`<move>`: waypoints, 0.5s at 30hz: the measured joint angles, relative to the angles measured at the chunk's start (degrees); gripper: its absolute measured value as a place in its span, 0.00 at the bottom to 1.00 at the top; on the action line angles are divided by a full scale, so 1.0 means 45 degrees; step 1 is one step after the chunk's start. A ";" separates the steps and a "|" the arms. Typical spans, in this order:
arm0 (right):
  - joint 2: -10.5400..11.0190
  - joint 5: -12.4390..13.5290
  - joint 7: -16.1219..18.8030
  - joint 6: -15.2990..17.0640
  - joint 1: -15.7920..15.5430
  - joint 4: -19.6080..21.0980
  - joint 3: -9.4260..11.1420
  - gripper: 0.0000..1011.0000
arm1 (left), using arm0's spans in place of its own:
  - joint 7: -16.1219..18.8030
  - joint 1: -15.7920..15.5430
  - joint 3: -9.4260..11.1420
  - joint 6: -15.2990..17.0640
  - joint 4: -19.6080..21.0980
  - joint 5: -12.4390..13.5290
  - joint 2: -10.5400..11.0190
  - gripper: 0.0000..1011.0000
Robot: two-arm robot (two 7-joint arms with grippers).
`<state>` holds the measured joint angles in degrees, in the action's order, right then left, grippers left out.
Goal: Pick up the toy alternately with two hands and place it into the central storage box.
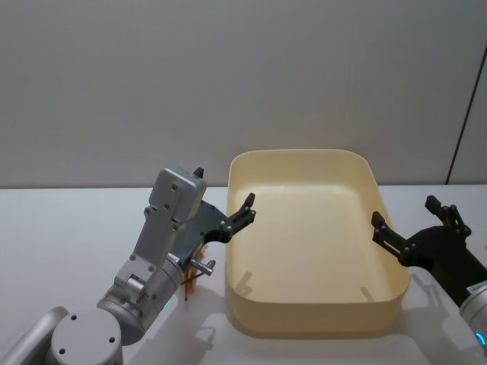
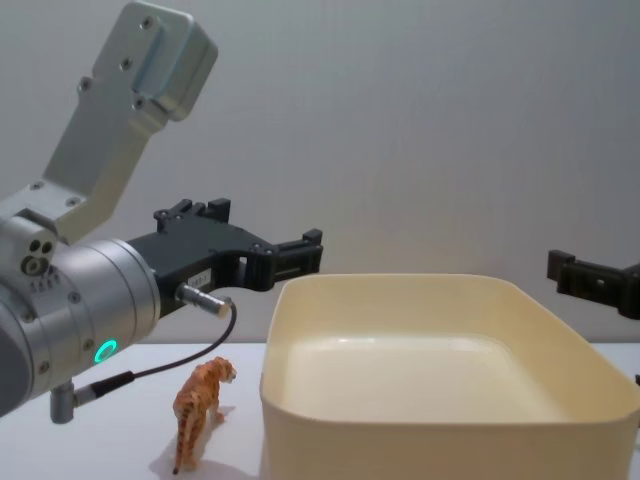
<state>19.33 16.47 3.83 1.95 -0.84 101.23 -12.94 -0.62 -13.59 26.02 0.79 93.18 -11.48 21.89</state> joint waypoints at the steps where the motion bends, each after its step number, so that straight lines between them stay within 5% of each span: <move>1: 0.0000 0.0000 0.0000 0.0000 0.0000 0.0000 -0.0001 0.99 | 0.0000 0.0000 0.0000 0.0000 0.0000 0.0000 0.0001 0.99; 15: 0.0000 0.0000 0.0000 0.0000 0.0000 0.0000 -0.0001 0.99 | 0.0000 0.0000 0.0000 0.0000 0.0000 0.0000 0.0000 0.99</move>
<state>19.33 16.47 3.83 1.95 -0.84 101.23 -12.94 -0.63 -13.59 26.02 0.79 93.17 -11.48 21.89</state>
